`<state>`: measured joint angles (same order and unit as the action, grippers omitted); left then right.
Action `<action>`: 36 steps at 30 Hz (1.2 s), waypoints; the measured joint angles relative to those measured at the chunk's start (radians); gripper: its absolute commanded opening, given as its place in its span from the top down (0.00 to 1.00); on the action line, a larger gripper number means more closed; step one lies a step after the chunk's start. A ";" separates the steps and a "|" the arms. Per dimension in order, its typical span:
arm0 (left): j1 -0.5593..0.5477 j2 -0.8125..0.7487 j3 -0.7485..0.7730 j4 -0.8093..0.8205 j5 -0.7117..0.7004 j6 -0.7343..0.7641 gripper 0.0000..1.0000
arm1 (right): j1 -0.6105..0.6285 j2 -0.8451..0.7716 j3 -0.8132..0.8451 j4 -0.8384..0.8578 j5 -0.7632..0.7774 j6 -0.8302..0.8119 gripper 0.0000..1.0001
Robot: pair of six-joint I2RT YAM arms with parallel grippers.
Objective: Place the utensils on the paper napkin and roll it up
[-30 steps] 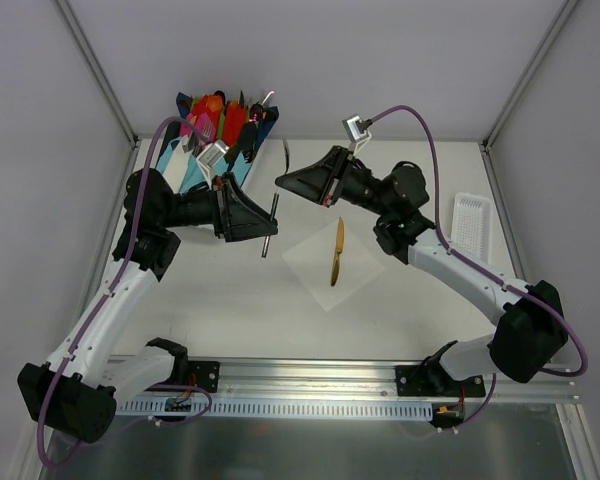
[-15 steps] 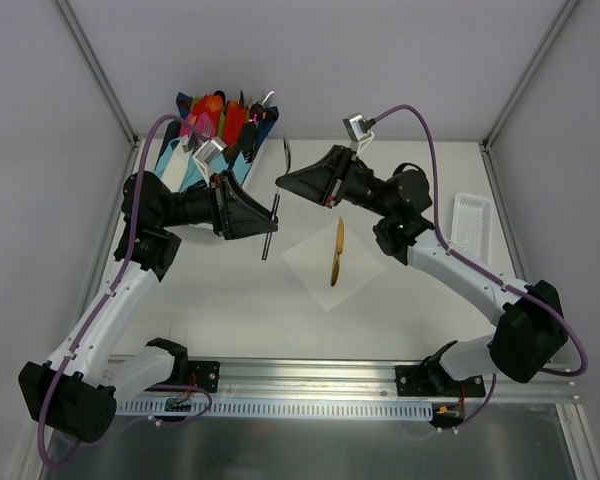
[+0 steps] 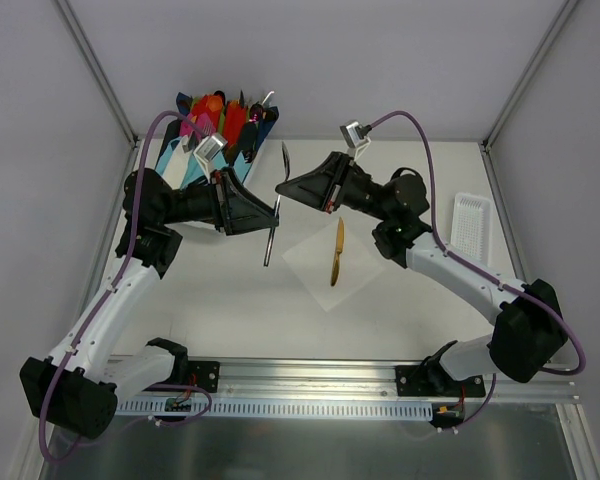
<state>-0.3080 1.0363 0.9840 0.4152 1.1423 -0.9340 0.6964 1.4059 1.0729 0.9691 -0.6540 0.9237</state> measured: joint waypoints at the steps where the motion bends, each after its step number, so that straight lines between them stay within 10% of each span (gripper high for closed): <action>1: 0.000 0.002 0.003 0.000 0.000 -0.001 0.53 | 0.000 0.000 -0.002 0.002 -0.002 0.000 1.00; 8: 0.000 0.008 0.015 0.008 0.000 -0.003 0.60 | 0.000 0.000 -0.019 0.004 -0.009 0.002 1.00; 17: 0.000 0.018 0.018 0.007 -0.006 -0.023 1.00 | 0.000 0.000 -0.024 0.014 -0.013 -0.001 1.00; 21: 0.000 0.018 0.018 -0.007 -0.020 -0.019 1.00 | -0.001 0.000 -0.024 0.009 -0.013 0.003 0.40; 24: 0.000 0.021 0.020 -0.043 -0.048 0.002 1.00 | -0.003 -0.001 -0.024 -0.013 -0.013 -0.001 0.17; 30: -0.002 0.067 0.065 -0.313 -0.211 0.180 1.00 | -0.098 -0.089 -0.020 -0.331 0.023 -0.132 0.01; 36: -0.095 0.162 0.080 -0.518 -0.456 0.294 1.00 | -0.164 -0.233 0.196 -1.038 0.317 -0.496 0.01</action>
<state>-0.4030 1.1980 1.0641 -0.1032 0.6861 -0.6403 0.5320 1.1728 1.2690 -0.0692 -0.3374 0.4278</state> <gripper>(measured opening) 0.062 0.990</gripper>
